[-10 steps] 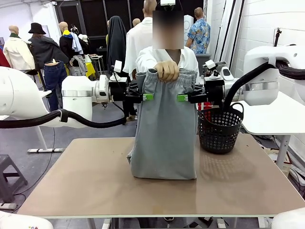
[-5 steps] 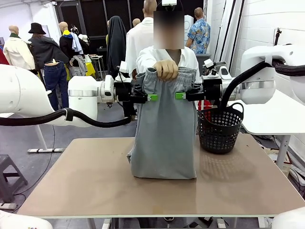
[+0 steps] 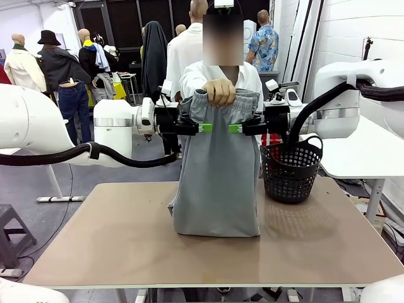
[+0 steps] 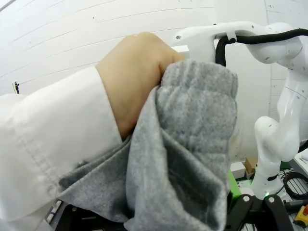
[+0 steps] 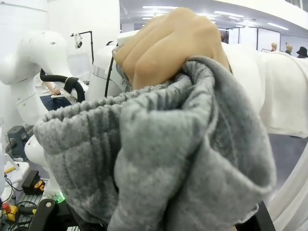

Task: Fold the training pants.
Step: Release the ends of the Training pants and then grab the overlapped ends.

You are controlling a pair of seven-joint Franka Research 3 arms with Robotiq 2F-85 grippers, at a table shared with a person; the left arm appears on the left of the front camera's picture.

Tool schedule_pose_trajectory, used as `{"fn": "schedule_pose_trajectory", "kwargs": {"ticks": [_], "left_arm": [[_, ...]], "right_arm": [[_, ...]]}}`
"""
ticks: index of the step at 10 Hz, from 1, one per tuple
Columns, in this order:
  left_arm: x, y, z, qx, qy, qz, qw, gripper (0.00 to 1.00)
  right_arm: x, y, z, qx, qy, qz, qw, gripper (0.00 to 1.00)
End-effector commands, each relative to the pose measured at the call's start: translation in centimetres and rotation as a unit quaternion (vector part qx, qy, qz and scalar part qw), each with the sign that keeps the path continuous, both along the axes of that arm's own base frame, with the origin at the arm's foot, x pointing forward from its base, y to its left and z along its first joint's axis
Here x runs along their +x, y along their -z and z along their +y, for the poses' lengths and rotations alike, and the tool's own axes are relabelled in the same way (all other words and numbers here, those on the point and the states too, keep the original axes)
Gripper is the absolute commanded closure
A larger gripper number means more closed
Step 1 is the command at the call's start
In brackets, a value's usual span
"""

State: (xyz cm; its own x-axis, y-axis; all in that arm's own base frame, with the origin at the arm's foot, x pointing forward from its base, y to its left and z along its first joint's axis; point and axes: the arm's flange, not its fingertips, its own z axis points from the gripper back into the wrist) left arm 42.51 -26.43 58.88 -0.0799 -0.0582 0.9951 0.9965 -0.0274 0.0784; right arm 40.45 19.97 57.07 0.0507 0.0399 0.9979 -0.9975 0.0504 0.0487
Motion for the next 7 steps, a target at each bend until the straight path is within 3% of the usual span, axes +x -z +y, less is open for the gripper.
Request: {"fn": "schedule_pose_trajectory", "kwargs": {"ticks": [1, 6, 7], "left_arm": [[0.3, -0.6, -0.9, -0.002, -0.022, 0.016, 1.000, 0.00], [0.9, -0.3, -0.4, -0.003, -0.083, -0.006, 0.997, 0.00], [1.2, -0.1, -0.4, 0.002, -0.082, -0.001, 0.997, 0.08]], "right_arm": [[0.1, 0.1, 0.6, -0.014, 0.016, 0.000, 1.000, 0.00], [1.4, 0.0, -0.4, 0.021, 0.083, -0.022, 0.996, 0.00], [1.6, 0.0, -0.6, 0.034, 0.078, -0.023, 0.996, 0.00]]}}
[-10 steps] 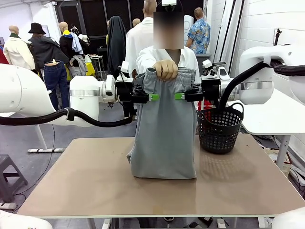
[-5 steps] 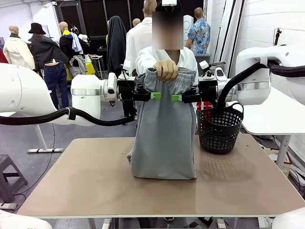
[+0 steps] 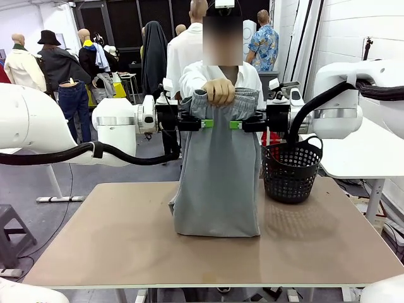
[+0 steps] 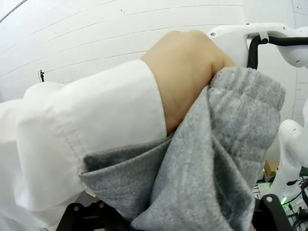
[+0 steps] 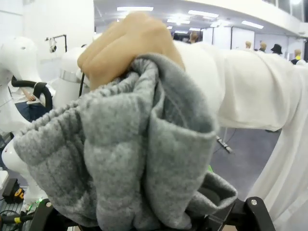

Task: Fold the training pants.
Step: Release the ends of the Training pants and then grab the overlapped ends.

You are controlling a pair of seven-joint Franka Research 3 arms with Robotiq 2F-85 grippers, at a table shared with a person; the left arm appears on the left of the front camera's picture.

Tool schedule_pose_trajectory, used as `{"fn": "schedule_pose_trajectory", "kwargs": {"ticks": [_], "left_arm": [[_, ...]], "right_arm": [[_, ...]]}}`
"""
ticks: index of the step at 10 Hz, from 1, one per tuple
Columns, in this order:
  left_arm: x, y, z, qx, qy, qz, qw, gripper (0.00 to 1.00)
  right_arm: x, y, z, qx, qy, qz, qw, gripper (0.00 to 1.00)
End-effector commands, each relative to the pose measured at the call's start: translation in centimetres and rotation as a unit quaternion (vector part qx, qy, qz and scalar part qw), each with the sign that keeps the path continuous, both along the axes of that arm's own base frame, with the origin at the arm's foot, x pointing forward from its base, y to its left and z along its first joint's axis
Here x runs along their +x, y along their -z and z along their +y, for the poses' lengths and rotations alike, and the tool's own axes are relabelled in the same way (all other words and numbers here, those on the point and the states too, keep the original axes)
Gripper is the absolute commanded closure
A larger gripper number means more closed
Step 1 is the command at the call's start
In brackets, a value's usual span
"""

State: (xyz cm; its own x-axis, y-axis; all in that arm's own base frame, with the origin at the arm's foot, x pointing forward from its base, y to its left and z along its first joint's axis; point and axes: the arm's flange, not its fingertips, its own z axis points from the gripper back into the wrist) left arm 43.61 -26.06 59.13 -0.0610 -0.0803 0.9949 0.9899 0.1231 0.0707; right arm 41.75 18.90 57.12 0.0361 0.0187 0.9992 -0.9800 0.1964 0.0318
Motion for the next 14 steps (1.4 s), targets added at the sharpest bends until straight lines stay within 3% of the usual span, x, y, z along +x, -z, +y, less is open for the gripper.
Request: {"fn": "schedule_pose_trajectory", "kwargs": {"ticks": [1, 5, 6, 8, 14], "left_arm": [[0.1, 0.3, -0.8, 0.002, -0.006, -0.004, 1.000, 0.27], [0.4, 0.2, -0.7, -0.005, -0.007, -0.005, 1.000, 1.00], [0.3, 0.1, -0.5, 0.004, -0.020, -0.010, 1.000, 1.00], [0.0, -0.1, -0.2, -0.023, -0.009, -0.019, 1.000, 1.00], [0.6, 0.6, -0.9, 0.004, 0.039, 0.010, 0.999, 1.00]], "right_arm": [[0.4, -0.2, 0.2, 0.039, 0.000, -0.012, 0.999, 0.04], [0.9, 0.0, 0.1, 0.034, -0.009, 0.011, 0.999, 0.81], [1.0, 0.0, 0.0, 0.024, -0.007, 0.014, 1.000, 1.00], [1.1, -0.1, -0.4, 0.010, -0.003, 0.018, 1.000, 1.00], [1.8, -0.6, -0.8, -0.024, -0.011, 0.015, 1.000, 1.00]]}}
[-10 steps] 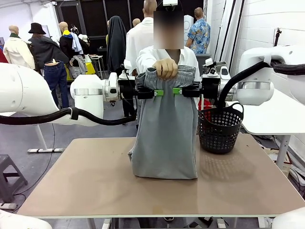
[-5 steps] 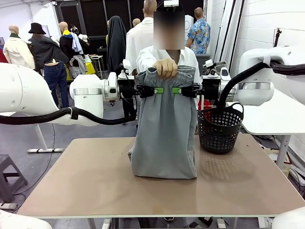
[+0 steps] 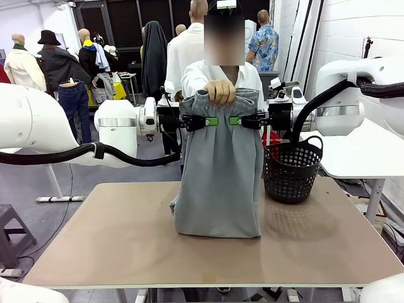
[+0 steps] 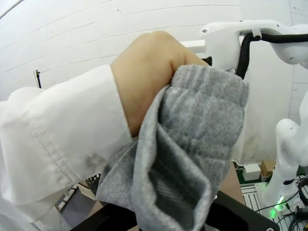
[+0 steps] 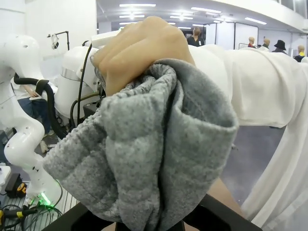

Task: Fold the training pants.
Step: Release the ends of the Training pants and then grab the overlapped ends.

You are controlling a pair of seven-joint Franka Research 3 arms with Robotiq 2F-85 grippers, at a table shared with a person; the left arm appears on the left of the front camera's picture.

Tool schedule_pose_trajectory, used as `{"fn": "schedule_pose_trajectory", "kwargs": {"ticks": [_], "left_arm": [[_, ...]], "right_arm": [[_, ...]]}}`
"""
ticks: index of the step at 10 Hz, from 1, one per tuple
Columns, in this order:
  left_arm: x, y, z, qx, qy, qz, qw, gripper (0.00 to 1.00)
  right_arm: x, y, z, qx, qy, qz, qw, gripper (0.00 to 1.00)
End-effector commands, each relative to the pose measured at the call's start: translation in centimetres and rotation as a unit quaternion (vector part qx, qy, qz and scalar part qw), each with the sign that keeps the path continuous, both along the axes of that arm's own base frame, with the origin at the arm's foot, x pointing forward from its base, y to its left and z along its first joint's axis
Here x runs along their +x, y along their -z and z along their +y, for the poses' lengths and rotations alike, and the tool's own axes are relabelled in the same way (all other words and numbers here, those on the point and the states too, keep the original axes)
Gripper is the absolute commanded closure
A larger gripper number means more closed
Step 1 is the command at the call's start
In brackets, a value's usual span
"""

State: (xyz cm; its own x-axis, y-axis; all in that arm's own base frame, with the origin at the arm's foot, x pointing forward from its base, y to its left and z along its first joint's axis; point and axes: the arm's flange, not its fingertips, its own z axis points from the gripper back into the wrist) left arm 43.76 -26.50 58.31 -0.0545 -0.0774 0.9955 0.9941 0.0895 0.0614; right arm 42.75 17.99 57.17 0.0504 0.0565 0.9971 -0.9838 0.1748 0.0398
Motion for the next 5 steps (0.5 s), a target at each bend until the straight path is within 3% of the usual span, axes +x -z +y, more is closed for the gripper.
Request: {"fn": "schedule_pose_trajectory", "kwargs": {"ticks": [1, 2, 5], "left_arm": [[1.0, 0.1, -0.8, 0.020, 0.049, 0.018, 0.998, 1.00], [0.0, 0.0, 0.0, 0.000, 0.000, 0.000, 1.000, 1.00], [0.0, 0.0, 0.0, 0.000, 0.000, 0.000, 1.000, 1.00]], "right_arm": [[0.9, -0.5, 0.1, -0.007, 0.008, 0.003, 1.000, 1.00], [0.0, 0.0, 0.0, 0.000, 0.000, 0.000, 1.000, 1.00], [0.0, 0.0, 0.0, 0.000, 0.000, 0.000, 1.000, 1.00]]}}
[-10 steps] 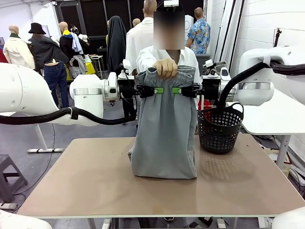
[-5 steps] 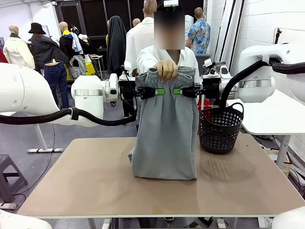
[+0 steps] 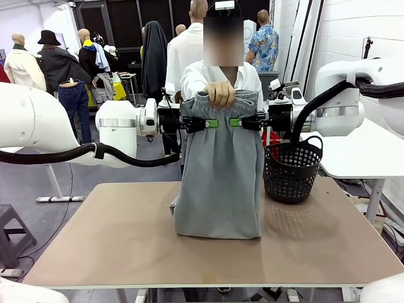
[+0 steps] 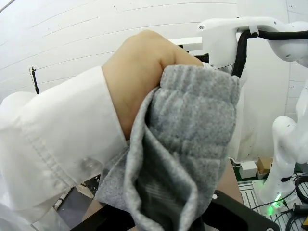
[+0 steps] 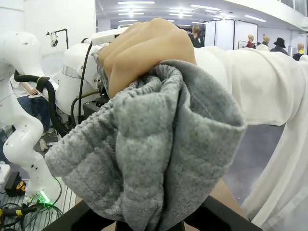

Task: Fold the training pants.
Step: Fold the Training pants in half.

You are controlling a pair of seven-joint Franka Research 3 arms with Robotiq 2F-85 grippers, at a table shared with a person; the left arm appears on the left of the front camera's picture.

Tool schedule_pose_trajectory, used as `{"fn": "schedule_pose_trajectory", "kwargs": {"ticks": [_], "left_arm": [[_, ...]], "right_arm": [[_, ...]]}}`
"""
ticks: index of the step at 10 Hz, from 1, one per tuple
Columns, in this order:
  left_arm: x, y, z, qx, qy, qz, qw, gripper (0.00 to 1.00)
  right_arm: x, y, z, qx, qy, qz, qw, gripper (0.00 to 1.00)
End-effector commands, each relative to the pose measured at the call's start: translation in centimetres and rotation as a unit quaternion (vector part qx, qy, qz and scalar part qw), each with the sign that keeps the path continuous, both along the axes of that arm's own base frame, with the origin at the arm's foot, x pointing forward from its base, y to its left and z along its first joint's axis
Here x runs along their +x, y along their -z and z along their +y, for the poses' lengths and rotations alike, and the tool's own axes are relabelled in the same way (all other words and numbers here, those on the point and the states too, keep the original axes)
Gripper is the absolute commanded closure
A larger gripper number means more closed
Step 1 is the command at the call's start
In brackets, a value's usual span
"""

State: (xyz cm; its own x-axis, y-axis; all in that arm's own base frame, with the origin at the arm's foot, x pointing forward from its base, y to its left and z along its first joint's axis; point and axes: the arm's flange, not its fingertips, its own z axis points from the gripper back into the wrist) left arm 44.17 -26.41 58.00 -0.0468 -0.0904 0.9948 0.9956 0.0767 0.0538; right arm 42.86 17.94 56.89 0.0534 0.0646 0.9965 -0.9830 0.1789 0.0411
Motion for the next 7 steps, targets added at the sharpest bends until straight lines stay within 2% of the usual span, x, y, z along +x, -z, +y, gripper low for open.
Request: {"fn": "schedule_pose_trajectory", "kwargs": {"ticks": [1, 7], "left_arm": [[-0.41, -0.32, -0.09, -0.007, -0.006, -0.004, 1.000, 1.00], [-0.41, -0.32, -0.09, -0.007, -0.006, -0.004, 1.000, 1.00]], "right_arm": [[-0.11, -0.28, 0.05, 0.004, -0.002, -0.001, 1.000, 1.00], [-0.11, -0.28, 0.05, 0.004, -0.002, -0.001, 1.000, 1.00]]}}
